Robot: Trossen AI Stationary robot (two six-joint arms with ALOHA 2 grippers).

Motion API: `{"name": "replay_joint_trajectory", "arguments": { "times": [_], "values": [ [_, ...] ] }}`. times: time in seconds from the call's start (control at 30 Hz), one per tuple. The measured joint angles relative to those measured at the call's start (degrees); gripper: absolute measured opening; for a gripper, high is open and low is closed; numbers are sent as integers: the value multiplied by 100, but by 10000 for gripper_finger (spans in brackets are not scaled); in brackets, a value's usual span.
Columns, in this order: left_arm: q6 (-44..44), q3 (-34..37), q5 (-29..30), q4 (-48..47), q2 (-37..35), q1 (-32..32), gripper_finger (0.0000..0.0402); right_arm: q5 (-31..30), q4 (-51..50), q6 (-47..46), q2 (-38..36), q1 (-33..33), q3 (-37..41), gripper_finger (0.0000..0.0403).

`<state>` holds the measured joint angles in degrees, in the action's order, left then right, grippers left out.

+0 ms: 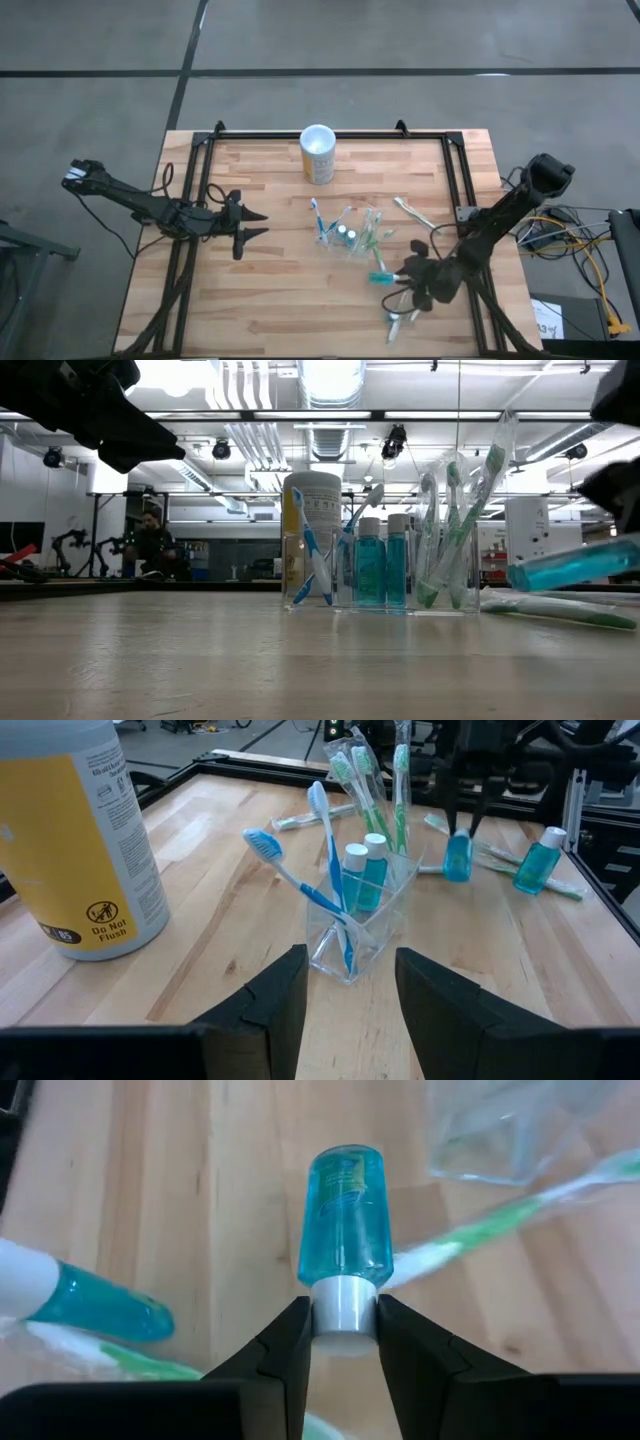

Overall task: Pick & Place toothbrushing station
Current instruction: Put the blue mouthwash into the middle section of the transparent organizer

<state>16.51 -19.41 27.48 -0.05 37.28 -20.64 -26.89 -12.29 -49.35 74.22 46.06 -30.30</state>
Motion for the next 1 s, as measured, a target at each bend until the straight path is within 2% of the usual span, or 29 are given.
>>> {"name": "replay_joint_trajectory", "arguments": {
  "times": [0.13, 0.27, 0.53, 0.7, 0.87, 1.0],
  "values": [
    [0, 1, 1, -2, 0, -2, 157, 103, -1248, -264, -265, -3, -636, 98],
    [-1, -1, -1, 0, 0, 0, 157, 503, -2299, -469, -499, -134, -1324, 98],
    [0, -1, -1, 0, 0, 0, 157, 1298, -4262, -497, -634, -829, -3121, 98],
    [0, -1, -1, -2, 0, 0, 157, 1898, -5114, -36, -293, -1635, -4109, 98],
    [0, -1, -1, -2, 0, 0, 157, 2689, -5889, 657, 403, -2438, -4960, 98],
    [0, -1, 1, -2, 0, 0, 157, 2920, -6461, 1196, 1057, -2868, -5597, 98]
  ]
}}
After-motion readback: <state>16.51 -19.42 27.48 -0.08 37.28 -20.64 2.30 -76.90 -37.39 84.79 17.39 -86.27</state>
